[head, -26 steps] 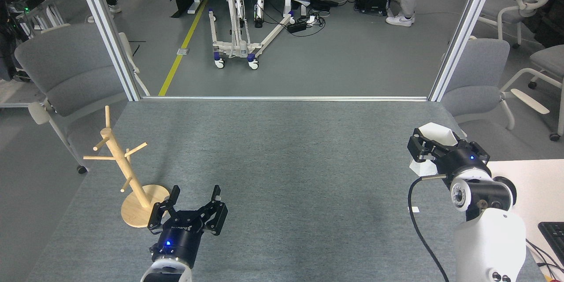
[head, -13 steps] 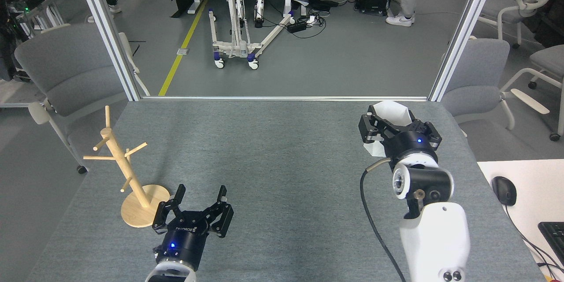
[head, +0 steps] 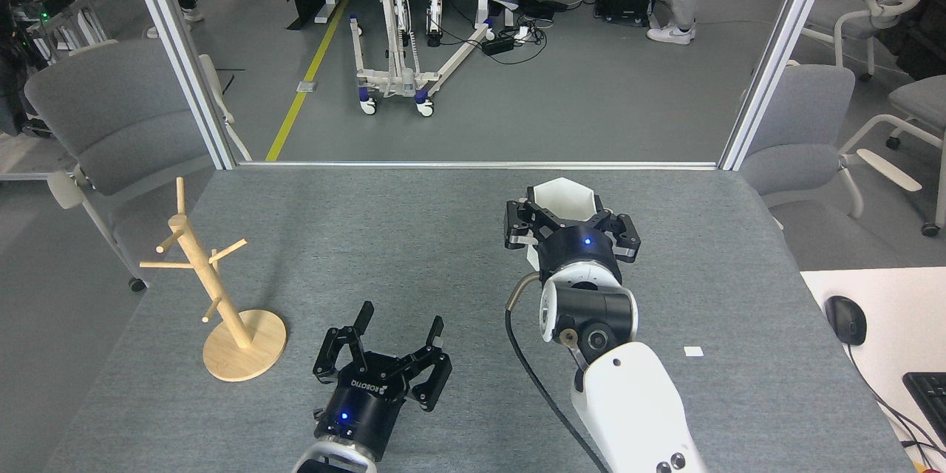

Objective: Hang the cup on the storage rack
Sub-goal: 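Lift the cup and carry it toward the left gripper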

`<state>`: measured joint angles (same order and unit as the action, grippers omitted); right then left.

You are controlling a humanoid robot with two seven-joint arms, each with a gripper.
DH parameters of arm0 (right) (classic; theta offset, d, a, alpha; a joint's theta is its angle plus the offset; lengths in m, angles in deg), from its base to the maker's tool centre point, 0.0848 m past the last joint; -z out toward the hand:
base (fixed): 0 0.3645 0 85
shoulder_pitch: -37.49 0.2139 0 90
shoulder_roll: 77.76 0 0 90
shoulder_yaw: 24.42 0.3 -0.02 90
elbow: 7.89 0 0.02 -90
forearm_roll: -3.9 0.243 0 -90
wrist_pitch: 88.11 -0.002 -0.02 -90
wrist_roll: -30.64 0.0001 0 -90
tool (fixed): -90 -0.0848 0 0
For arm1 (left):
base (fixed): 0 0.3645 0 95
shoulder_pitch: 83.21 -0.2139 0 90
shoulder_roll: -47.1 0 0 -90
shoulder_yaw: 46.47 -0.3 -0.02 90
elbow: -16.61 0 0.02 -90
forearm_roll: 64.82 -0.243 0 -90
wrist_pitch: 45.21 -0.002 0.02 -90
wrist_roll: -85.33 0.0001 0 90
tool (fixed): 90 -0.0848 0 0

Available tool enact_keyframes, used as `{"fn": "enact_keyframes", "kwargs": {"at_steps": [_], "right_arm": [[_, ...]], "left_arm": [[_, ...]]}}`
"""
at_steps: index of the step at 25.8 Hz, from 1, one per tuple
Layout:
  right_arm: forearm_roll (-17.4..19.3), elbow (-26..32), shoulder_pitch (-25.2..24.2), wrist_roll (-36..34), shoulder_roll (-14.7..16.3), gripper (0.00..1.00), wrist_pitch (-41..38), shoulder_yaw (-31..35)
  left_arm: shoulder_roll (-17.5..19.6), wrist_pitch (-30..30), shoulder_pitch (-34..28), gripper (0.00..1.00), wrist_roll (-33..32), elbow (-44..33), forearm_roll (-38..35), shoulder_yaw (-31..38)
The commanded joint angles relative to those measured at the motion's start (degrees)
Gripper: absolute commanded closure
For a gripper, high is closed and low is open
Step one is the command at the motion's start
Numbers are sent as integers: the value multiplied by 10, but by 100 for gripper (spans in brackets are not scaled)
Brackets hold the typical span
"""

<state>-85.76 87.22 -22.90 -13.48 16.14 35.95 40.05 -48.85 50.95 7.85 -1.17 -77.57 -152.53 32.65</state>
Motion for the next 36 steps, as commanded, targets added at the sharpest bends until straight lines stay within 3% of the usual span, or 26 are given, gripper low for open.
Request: {"fn": "enact_keyframes", "kwargs": {"at_steps": [1, 6, 16, 36], "right_arm": [[-8, 0, 4, 4, -1, 100, 15, -8], [-13, -3, 4, 4, -3, 100, 50, -42], [-13, -9, 4, 29, -17, 100, 91, -93], [-13, -23, 4, 29, -34, 100, 92, -95]], "left_arm": [[0, 1, 8, 1, -2, 10, -35, -24], [0, 27, 37, 1, -2, 28, -80, -46], [-2, 92, 109, 1, -39, 68, -88, -77], [-11, 128, 131, 1, -78, 88, -83, -89]]}}
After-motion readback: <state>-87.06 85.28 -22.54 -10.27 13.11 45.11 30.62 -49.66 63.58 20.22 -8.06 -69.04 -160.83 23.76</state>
